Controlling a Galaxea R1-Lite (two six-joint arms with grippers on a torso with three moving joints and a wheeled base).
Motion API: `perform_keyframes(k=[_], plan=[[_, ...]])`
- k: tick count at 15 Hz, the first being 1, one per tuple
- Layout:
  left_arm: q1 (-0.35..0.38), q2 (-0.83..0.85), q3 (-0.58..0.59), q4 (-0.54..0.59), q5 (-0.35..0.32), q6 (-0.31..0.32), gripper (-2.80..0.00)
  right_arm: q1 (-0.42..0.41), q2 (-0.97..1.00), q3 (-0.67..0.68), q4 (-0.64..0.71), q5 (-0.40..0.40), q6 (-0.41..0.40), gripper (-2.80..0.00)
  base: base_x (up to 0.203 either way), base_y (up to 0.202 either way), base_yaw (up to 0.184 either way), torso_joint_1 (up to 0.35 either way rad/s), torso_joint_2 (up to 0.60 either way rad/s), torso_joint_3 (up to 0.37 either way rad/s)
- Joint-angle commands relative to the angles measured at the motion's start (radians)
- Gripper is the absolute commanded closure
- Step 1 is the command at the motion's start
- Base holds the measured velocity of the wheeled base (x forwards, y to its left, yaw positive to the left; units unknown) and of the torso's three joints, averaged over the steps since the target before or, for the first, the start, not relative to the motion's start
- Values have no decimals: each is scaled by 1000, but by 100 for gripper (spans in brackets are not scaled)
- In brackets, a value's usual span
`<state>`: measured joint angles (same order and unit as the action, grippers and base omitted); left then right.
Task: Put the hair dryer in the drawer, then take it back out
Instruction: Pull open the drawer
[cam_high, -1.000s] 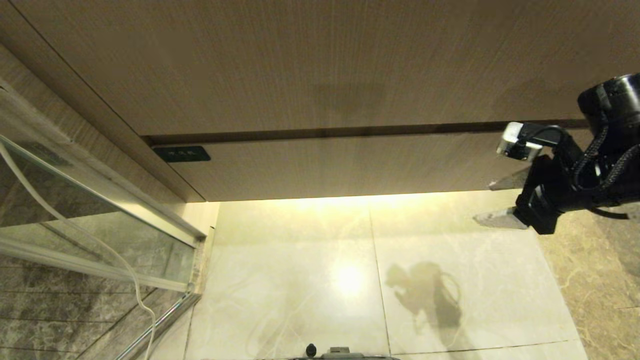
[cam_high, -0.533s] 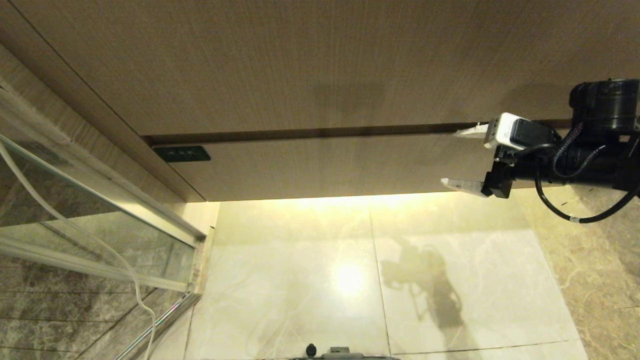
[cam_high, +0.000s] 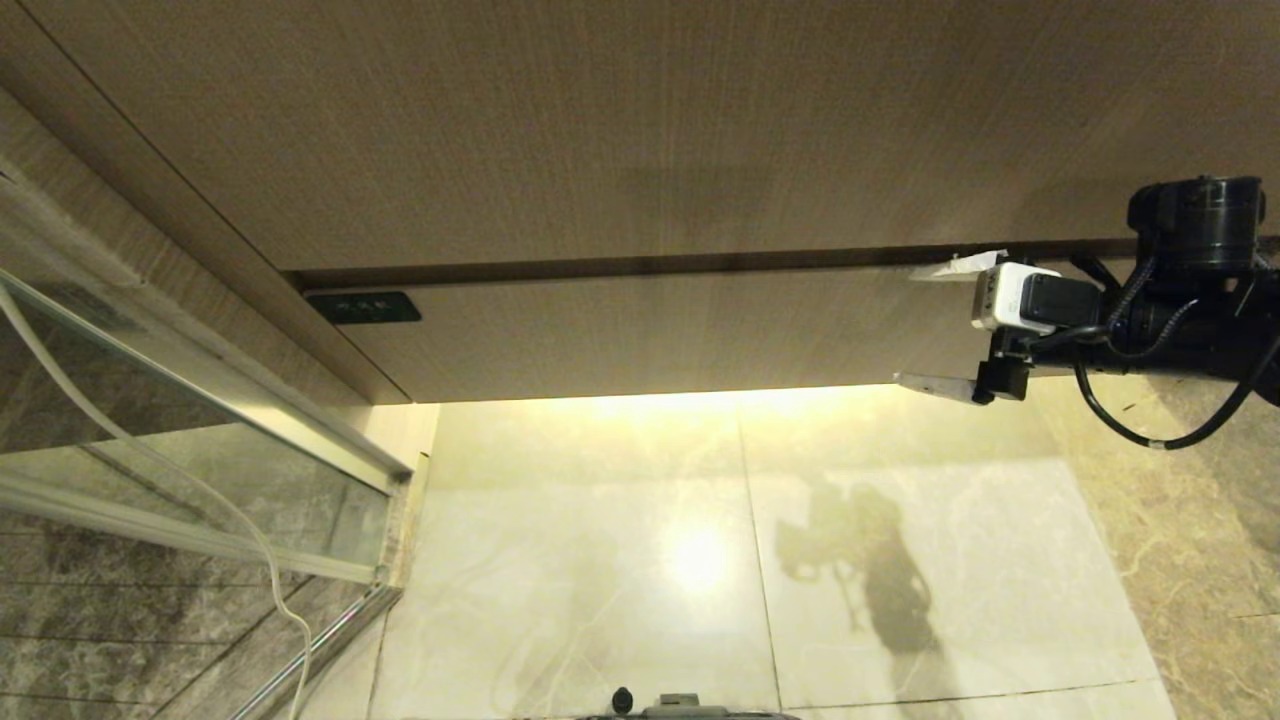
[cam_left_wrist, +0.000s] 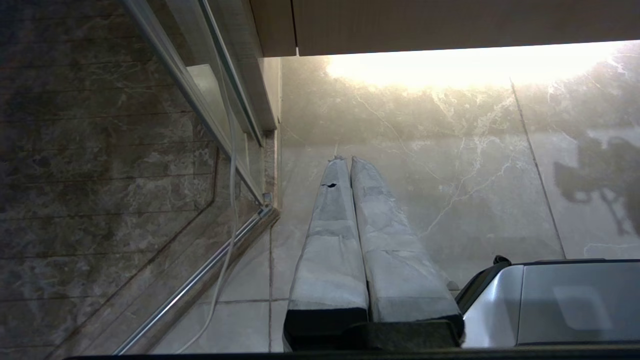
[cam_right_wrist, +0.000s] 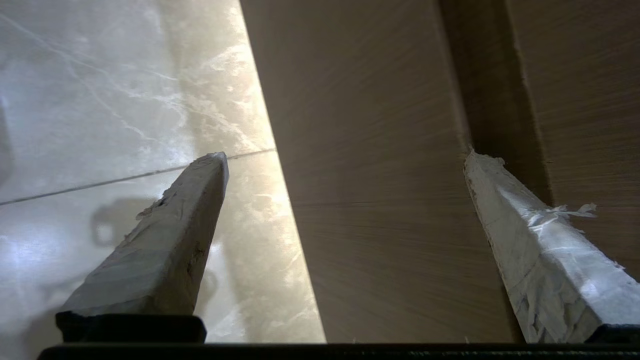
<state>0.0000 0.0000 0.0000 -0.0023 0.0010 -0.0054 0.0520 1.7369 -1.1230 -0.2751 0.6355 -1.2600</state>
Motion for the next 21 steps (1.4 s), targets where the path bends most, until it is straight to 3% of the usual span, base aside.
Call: perform_keyframes(k=[1,14,18,21], plan=[[0,2,0,-1,-1,-1,0,-1,36,-40,-3,1,-10,-280,0,0,0,0,0,0],[0,0,-1,-1,-1,-1,0,0,108,-151,-3,-54,-10,-280,0,0,0,0,0,0],[0,2,0,-1,1,-1,0,0,121,-167,2,-103,-4,-280,0,0,0,0,0,0],[0,2,0,-1,-1,-1,0,0,126,-207,154,-208,-6,-280,0,0,0,0,0,0]])
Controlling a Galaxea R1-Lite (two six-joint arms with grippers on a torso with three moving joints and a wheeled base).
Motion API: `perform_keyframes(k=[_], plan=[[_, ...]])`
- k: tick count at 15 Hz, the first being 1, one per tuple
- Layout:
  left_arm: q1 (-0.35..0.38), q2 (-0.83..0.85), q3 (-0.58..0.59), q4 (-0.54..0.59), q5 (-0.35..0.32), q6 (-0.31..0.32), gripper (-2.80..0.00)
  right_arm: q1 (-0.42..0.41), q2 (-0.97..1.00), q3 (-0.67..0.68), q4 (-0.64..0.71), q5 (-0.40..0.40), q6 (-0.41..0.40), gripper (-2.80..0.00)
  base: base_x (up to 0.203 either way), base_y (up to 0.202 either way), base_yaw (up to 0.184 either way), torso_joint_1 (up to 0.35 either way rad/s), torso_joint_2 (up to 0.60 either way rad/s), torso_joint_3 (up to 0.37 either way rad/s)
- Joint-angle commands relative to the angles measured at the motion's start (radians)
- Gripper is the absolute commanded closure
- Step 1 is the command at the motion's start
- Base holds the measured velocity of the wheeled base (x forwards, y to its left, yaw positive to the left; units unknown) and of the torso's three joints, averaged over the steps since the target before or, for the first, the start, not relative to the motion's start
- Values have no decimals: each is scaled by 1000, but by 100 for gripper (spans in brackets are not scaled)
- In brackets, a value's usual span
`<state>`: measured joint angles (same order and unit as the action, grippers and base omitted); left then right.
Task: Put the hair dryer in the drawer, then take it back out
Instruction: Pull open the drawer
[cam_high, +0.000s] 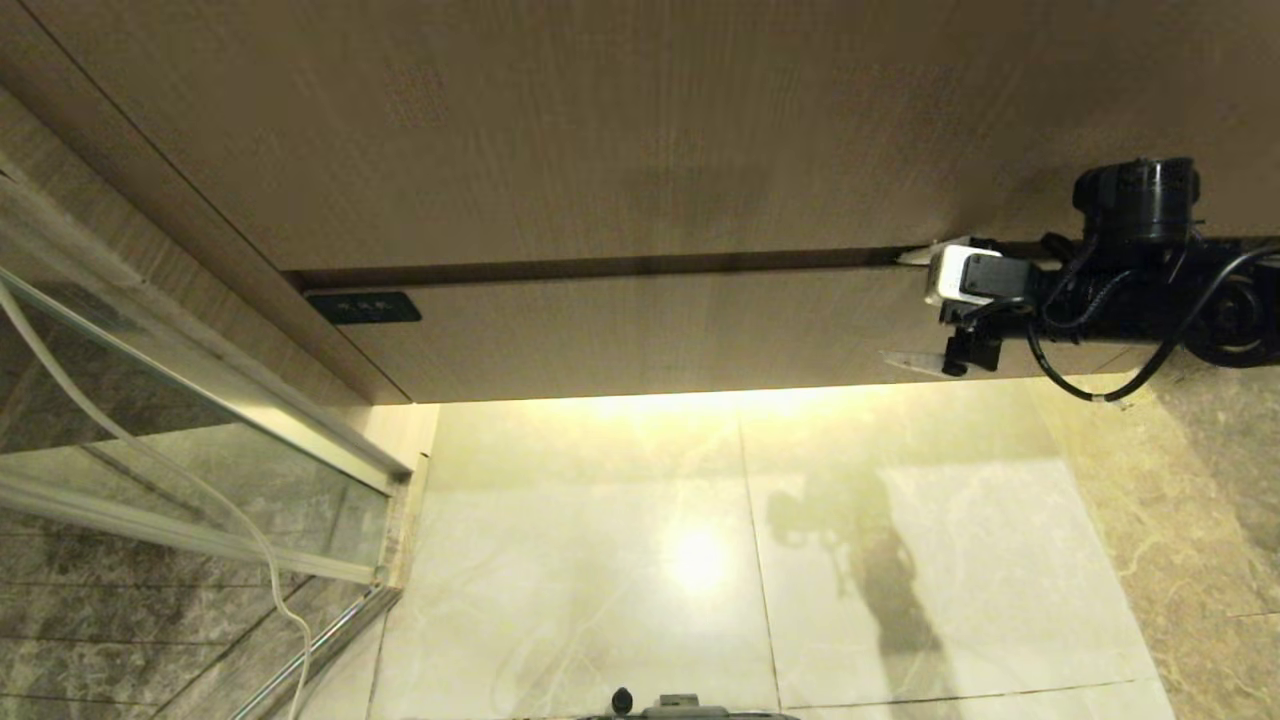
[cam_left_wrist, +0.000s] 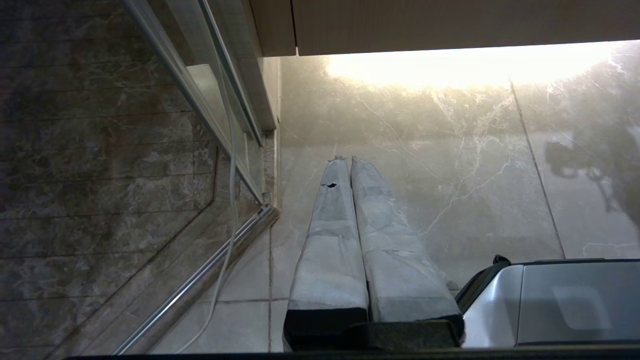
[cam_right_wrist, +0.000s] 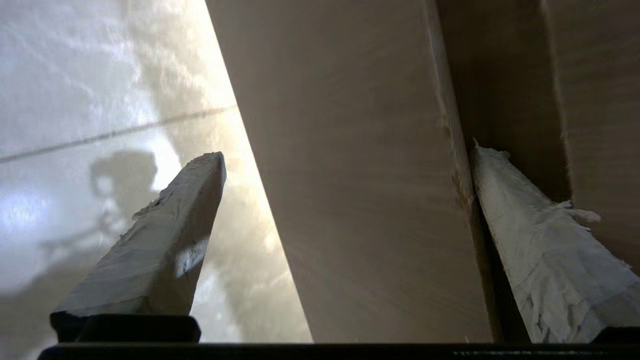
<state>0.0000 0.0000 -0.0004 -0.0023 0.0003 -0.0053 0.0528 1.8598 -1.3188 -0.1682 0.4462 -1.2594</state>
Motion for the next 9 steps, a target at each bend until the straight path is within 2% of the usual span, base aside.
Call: perform_keyframes(k=[1,5,9], plan=[[0,2,-1,-1,1,-1,0,-1,4,-29,106,-48,-7,-280,0,0,0,0,0,0],[0,1,0,-1,1,-1,0,-1,-12,-36,220,-90,-9,-280,0,0,0,0,0,0],[0,2,0,-1,0,-1,0,-1,-28,-27,273,-119,-6,-280,0,0,0,0,0,0]])
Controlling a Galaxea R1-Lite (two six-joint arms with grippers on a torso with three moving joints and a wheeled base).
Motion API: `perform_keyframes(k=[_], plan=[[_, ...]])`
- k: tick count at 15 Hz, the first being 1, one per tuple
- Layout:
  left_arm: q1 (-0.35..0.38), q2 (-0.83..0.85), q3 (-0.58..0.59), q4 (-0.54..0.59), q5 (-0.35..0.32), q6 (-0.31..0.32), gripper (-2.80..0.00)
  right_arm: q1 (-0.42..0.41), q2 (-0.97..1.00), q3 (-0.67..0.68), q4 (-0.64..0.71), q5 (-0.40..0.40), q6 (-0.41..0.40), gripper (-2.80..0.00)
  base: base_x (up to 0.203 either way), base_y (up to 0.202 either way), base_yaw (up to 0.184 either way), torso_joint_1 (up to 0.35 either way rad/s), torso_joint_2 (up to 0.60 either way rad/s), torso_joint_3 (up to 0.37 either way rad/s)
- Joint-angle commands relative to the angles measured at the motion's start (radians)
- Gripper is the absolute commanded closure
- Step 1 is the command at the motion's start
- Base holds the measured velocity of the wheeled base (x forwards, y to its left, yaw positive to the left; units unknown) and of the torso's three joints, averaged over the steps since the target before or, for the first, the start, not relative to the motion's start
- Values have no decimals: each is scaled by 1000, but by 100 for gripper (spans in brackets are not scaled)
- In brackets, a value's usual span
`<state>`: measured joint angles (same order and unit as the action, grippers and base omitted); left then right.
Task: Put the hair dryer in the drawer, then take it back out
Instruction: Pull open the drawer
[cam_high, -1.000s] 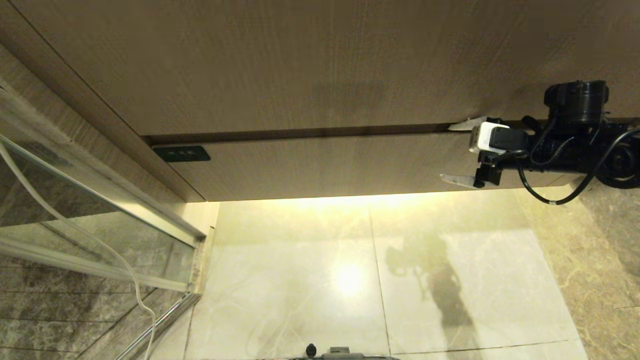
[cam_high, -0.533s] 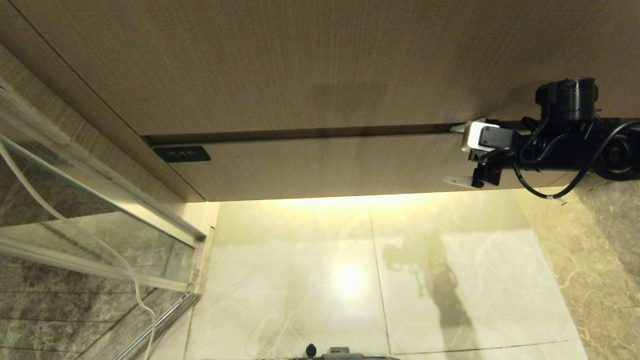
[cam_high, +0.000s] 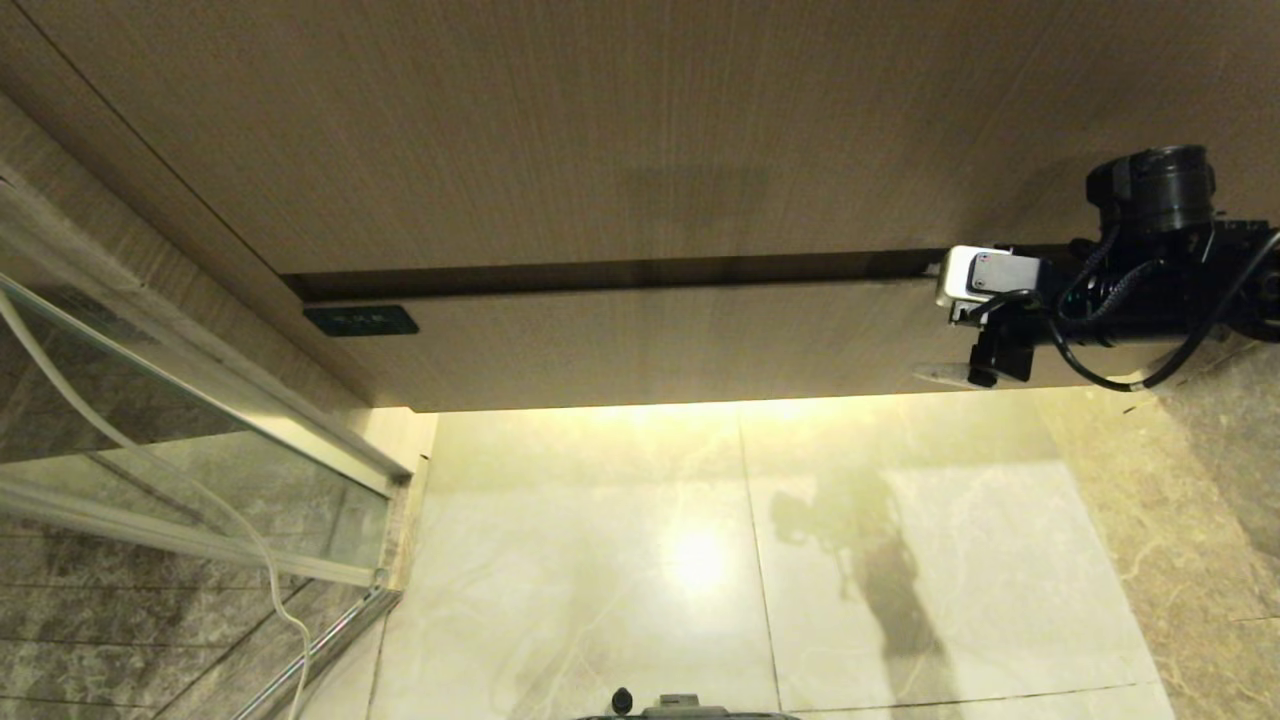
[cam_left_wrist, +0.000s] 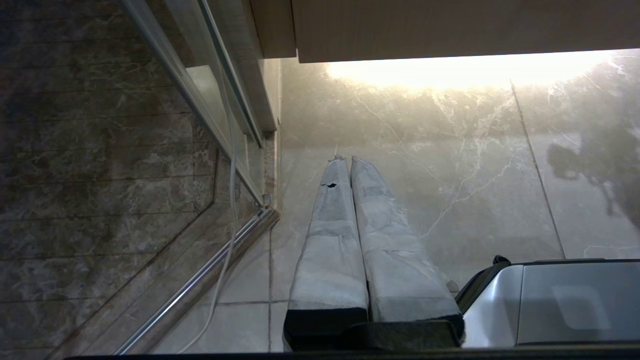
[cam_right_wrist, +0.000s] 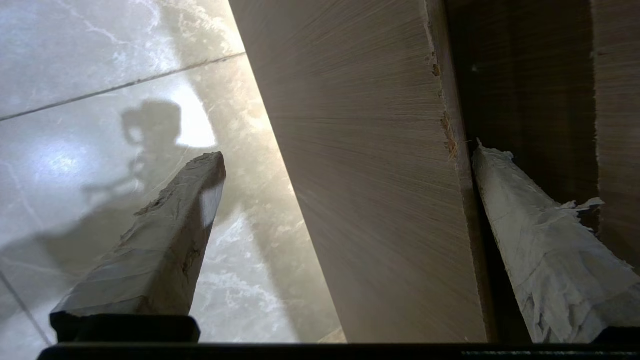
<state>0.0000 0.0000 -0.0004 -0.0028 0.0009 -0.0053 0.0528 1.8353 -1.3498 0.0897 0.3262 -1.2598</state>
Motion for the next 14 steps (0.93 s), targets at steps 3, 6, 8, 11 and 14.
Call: perform_keyframes(k=[3,6,8,11,14], plan=[[0,2,0,0,1,-1,0,1,-3,4,16,-1,-3,-280,0,0,0,0,0,0],[0,2,0,0,1,-1,0,1,-4,4,16,1,-15,-280,0,0,0,0,0,0],[0,0,0,0,1,-1,0,1,-10,18,23,-2,-13,-280,0,0,0,0,0,0],[0,0,0,0,0,-1,0,1,-18,17,90,-59,-5,-280,0,0,0,0,0,0],[0,0,-1,0,1,-1,0,1,-21,18,93,-65,-7,-280,0,0,0,0,0,0]])
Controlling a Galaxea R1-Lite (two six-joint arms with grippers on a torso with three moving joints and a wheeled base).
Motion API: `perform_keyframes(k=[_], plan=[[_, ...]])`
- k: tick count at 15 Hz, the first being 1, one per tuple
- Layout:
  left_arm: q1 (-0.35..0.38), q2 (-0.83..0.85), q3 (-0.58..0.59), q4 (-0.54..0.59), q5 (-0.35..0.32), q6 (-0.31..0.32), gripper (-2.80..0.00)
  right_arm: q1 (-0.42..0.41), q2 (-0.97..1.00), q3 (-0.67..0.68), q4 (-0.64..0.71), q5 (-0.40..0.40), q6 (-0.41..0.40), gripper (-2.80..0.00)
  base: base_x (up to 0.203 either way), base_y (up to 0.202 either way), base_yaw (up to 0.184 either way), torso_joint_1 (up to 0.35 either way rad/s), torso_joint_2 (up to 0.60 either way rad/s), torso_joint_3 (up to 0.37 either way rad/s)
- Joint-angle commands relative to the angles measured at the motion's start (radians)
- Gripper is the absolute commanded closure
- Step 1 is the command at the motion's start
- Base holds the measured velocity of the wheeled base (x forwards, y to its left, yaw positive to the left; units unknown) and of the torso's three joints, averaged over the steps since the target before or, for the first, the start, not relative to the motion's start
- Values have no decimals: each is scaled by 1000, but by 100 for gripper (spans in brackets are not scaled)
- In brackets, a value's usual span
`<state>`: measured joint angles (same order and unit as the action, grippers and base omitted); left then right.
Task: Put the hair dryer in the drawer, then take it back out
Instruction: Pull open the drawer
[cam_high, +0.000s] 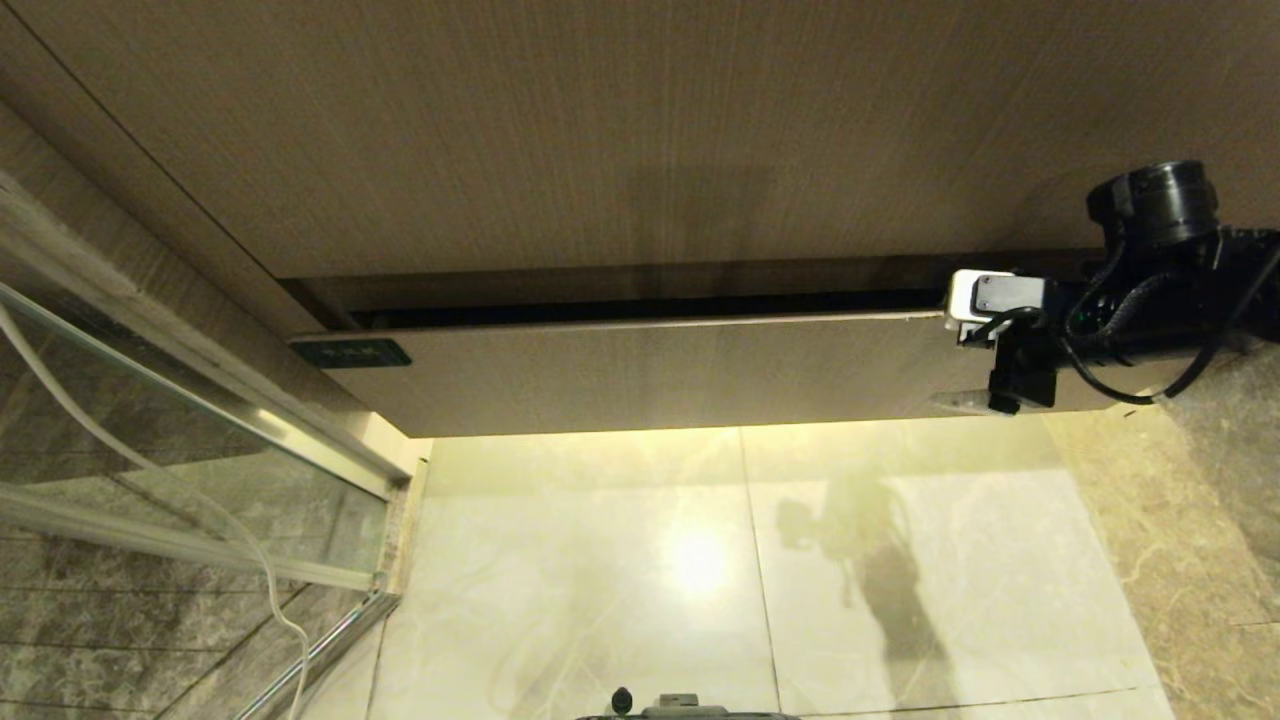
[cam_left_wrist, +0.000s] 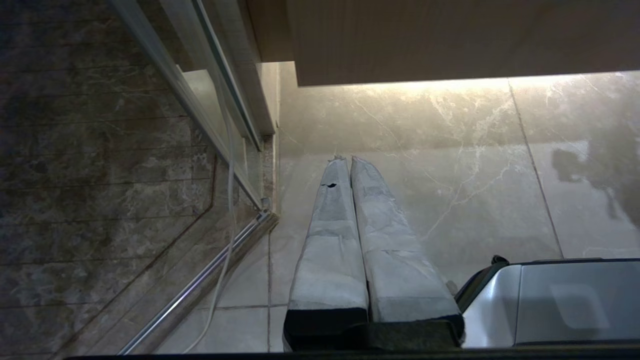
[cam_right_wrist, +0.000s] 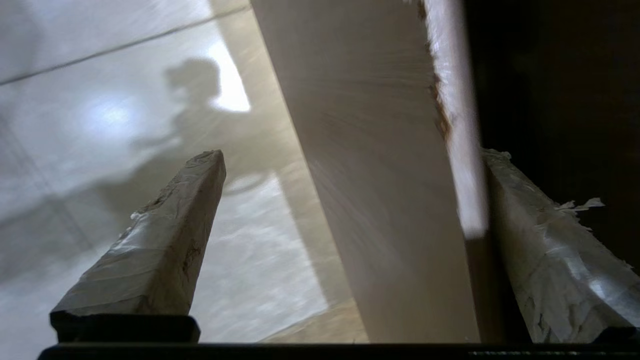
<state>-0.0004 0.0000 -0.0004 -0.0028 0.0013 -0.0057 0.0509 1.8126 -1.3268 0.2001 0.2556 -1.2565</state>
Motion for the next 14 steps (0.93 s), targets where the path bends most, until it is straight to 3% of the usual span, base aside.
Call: perform_keyframes(k=[1,11,14], plan=[[0,2,0,0,-1,0,0,3,1,-3,-16,1,-7,-280,0,0,0,0,0,0],[0,2,0,0,0,0,0,-7,-106,71,34,6,19,-280,0,0,0,0,0,0],[0,2,0,0,-1,0,0,-19,-263,153,42,6,31,-280,0,0,0,0,0,0]])
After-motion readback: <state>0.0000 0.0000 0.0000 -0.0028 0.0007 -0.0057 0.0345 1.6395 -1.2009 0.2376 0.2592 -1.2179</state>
